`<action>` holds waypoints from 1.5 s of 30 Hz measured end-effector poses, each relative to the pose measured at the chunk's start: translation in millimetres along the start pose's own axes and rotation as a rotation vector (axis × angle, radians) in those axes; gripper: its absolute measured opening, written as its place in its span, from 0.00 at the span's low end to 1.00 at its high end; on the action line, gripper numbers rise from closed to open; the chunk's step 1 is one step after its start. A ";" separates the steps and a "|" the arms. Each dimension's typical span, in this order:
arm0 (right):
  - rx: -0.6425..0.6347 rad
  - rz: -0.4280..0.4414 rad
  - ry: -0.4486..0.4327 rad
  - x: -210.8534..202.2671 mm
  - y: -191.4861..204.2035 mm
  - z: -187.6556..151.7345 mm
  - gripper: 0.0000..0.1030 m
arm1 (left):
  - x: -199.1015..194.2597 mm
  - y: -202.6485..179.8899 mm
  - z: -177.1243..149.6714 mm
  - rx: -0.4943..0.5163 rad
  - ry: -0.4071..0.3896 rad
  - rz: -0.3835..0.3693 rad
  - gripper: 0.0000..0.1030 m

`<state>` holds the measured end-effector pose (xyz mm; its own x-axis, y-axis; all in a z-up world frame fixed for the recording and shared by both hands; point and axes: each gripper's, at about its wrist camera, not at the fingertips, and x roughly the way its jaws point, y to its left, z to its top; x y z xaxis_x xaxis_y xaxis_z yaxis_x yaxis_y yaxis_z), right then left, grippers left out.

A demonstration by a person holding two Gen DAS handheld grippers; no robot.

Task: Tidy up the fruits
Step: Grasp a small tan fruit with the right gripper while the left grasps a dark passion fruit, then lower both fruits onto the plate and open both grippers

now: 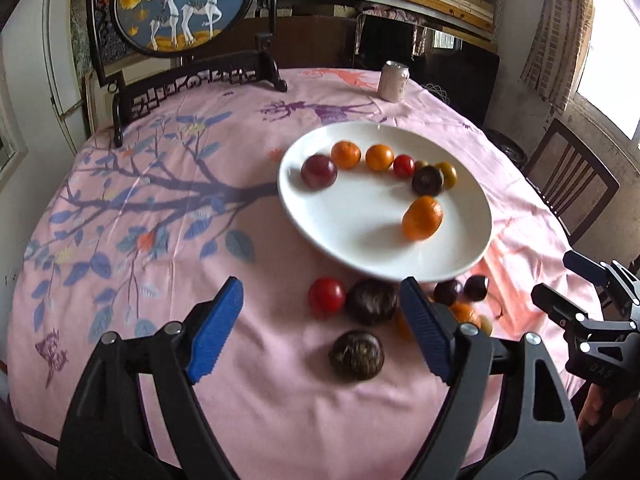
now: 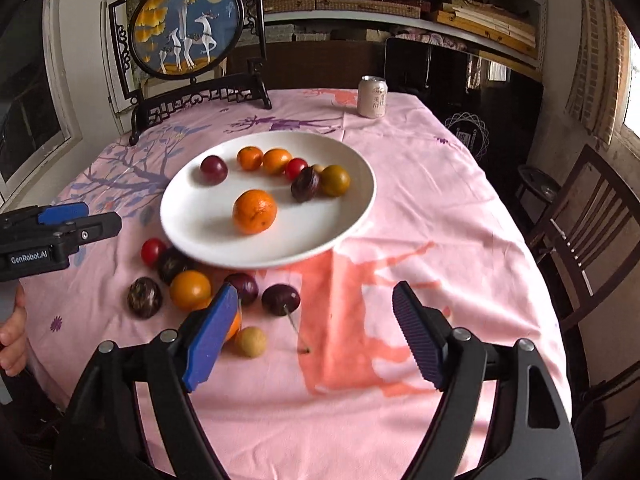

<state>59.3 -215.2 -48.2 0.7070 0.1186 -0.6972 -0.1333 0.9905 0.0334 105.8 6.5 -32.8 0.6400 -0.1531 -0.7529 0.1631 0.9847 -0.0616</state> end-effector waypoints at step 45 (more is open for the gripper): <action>0.053 0.127 0.050 8.1 -0.9 -44.5 0.24 | 32.9 -28.8 -43.7 0.022 0.133 0.008 0.40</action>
<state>34.2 -218.3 -85.7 0.6515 0.2406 -0.7195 -0.1812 0.9703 0.1604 89.3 -23.3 -84.5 0.5364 -0.1313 -0.8337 0.1756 0.9836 -0.0419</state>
